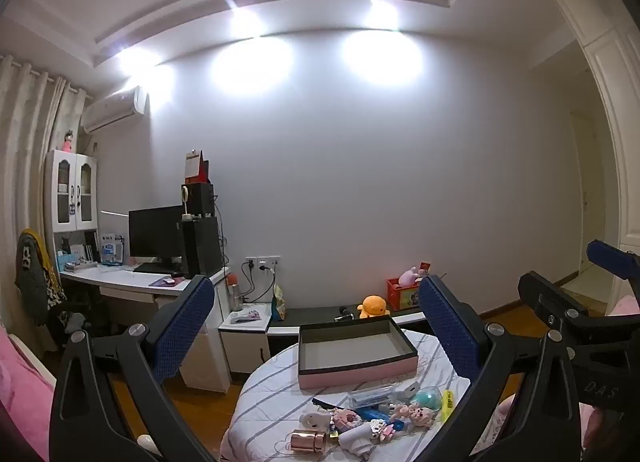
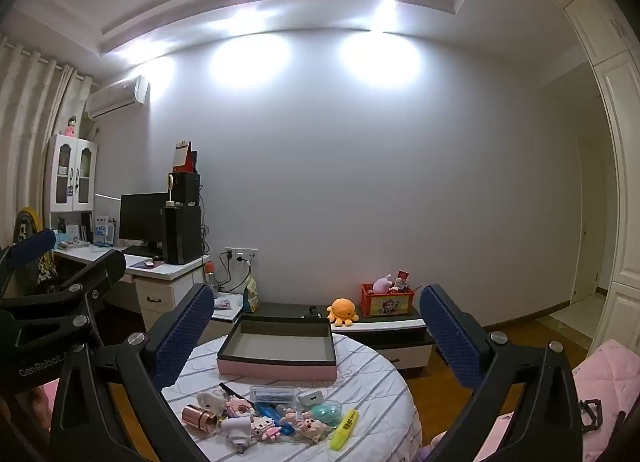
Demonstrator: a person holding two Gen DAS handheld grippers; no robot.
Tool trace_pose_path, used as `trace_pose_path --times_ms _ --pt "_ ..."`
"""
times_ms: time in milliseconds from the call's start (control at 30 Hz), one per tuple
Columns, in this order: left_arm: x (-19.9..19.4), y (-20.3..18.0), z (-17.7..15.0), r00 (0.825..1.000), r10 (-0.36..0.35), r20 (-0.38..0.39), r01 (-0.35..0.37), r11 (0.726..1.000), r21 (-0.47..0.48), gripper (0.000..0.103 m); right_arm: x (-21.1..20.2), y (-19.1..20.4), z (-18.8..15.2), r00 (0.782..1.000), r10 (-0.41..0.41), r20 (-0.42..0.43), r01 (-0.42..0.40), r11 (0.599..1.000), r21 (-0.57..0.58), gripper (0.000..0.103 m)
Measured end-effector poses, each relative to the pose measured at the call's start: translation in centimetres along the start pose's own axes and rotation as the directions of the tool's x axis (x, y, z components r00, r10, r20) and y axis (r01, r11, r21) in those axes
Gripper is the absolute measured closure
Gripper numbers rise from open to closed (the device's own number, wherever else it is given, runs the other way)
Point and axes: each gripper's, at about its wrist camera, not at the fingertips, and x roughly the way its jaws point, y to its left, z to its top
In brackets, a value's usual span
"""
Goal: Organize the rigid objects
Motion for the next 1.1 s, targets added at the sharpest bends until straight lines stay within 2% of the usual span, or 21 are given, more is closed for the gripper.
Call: trace_pose_path --times_ms 267,433,1100 --pt "0.5 0.4 -0.6 0.999 -0.010 -0.034 0.010 1.000 0.002 0.000 0.2 0.3 -0.3 1.000 0.004 -0.018 -0.004 1.000 -0.013 0.000" --pt "0.5 -0.1 -0.6 0.999 0.010 -0.038 -0.009 1.000 0.018 0.000 0.7 0.3 0.0 0.999 0.006 -0.036 -0.007 1.000 -0.010 0.000" --pt "1.0 0.3 -1.0 0.998 0.017 -0.052 -0.016 1.000 0.027 0.000 0.4 0.5 -0.1 0.999 0.016 -0.045 -0.017 1.000 -0.015 0.000"
